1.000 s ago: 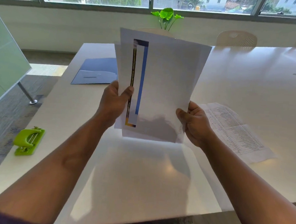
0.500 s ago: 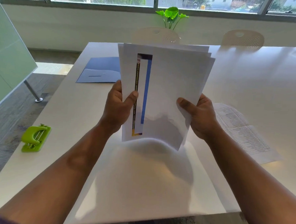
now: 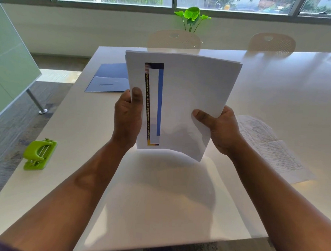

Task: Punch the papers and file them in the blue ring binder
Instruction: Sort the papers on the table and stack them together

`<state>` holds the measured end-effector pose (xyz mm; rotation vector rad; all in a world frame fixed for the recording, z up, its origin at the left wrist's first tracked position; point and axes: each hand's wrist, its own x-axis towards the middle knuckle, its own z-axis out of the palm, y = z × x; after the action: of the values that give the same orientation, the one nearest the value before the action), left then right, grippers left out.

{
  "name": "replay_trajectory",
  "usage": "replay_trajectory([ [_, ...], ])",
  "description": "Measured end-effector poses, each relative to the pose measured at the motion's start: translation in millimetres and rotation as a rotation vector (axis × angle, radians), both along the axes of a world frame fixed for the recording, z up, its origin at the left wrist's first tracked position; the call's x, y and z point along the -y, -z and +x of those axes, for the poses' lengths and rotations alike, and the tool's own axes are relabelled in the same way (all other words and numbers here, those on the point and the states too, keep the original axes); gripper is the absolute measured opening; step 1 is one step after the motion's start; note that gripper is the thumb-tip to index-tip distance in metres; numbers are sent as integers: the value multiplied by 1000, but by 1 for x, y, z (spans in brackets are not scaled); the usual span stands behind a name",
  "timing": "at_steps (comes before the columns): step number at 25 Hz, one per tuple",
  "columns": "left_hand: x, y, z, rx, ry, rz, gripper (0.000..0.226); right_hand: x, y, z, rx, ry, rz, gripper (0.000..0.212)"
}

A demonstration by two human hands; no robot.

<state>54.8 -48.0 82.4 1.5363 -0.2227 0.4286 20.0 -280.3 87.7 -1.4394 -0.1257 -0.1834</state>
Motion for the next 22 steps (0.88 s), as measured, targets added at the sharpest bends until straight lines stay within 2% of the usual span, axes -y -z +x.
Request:
replay_trajectory([
  [5, 0, 4, -4, -49, -1, 27, 69, -2, 12, -1, -90, 0, -60, 23],
  [7, -2, 3, -3, -31, 10, 23, 73, -1, 11, -1, -73, -5, -60, 24],
  [17, -1, 1, -4, -119, 162, 53, 68, 5, 22, 3, -124, -52, -119, 30],
  [22, 0, 7, -5, -164, 192, 49, 28, 6, 30, 2, -154, -36, -91, 25],
])
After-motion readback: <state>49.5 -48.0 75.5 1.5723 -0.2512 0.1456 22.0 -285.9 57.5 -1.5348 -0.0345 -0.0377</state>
